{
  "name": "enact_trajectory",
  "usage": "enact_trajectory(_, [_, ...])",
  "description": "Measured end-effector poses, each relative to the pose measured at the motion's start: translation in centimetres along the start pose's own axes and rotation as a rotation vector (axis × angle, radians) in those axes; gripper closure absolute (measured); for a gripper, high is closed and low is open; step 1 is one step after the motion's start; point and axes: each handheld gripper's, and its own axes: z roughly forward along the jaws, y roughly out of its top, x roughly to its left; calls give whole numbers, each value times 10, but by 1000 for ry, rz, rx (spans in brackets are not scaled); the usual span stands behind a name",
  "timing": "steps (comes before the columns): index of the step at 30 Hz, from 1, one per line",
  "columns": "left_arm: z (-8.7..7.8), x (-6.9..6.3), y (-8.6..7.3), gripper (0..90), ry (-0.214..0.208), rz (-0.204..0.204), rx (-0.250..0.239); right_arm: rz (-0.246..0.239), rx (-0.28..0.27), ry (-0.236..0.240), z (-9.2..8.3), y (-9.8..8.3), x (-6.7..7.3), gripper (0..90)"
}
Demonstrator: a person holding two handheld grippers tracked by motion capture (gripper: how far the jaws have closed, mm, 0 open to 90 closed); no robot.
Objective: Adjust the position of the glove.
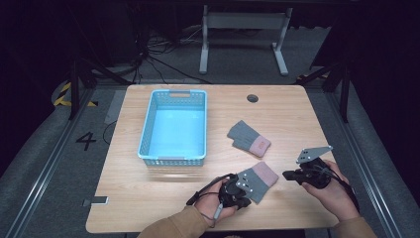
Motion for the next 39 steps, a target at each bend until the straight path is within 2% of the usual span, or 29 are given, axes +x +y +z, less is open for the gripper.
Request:
enact_trajectory(10, [-7,8,-6,900,61,-25,9,-3,-7,5,0,1,-1,900])
enact_trajectory(22, [-15,21,-13,900,97,-69,-11,-10,-20,4,-2,3,-1,900])
enact_trajectory(27, [-18,26,-13,900,126,-65,-12,-7,-24,2,-3,2,-2,900])
enact_trajectory(39, [-24,37,-16,900,177,-92,-30,1,-31,1,-3,0,-5,900])
